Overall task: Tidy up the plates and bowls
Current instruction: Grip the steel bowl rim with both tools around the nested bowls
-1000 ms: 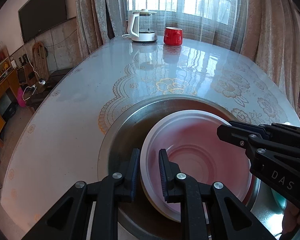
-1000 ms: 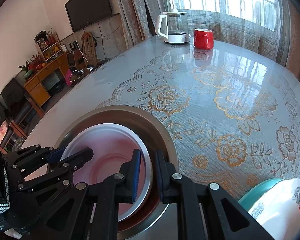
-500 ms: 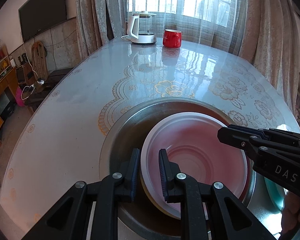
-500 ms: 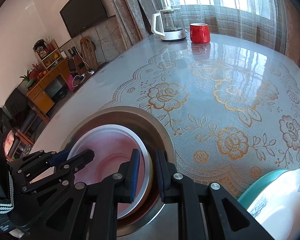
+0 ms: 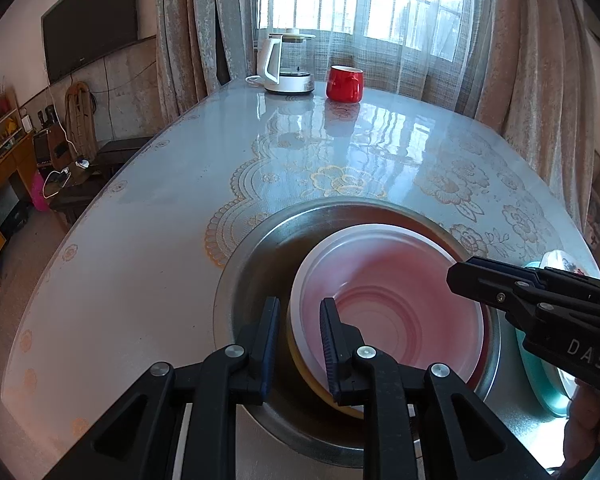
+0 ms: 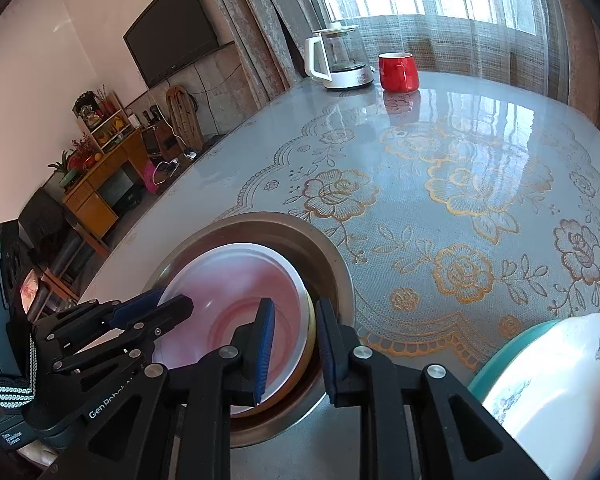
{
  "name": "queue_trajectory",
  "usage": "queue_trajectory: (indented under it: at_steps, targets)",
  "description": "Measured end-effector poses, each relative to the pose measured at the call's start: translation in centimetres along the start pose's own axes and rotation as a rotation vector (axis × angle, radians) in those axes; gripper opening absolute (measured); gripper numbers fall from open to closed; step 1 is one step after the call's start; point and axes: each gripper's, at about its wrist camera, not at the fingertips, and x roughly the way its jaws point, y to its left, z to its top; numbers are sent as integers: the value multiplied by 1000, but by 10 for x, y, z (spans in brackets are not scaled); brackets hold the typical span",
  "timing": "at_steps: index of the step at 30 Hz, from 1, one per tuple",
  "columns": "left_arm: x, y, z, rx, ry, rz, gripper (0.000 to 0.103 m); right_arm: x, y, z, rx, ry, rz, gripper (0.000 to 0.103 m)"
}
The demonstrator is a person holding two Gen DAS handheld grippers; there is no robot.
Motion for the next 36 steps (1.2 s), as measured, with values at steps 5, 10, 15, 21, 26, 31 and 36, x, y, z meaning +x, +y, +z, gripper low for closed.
queue_trajectory:
  at_steps: [5,10,15,21,26,31,36]
  targets:
    - [-9,2,-2,11,-28,-3,21,-1,2,-6,-5,-1,-1,21]
    - [-14,1,-6,30,-45,0,21,-1,8,-10,-44,-17,-29,19]
    - [-17,9,-10,23,-45,-11,21,2,10,-10,-62,-31,-69,11]
    - [-22,13,-14,36,-54,-41,21,6,13,-9,-59,-36,-84,9]
    - [-16,8,-10,63,-71,-16,21,12,13,-5,-43,-47,-116,7]
    - [-7,2,-9,98,-68,11,21,17,14,-3,-38,-43,-124,7]
    - [-3,4,-8,91,-62,3,21,14,6,-4,9,-32,-79,10]
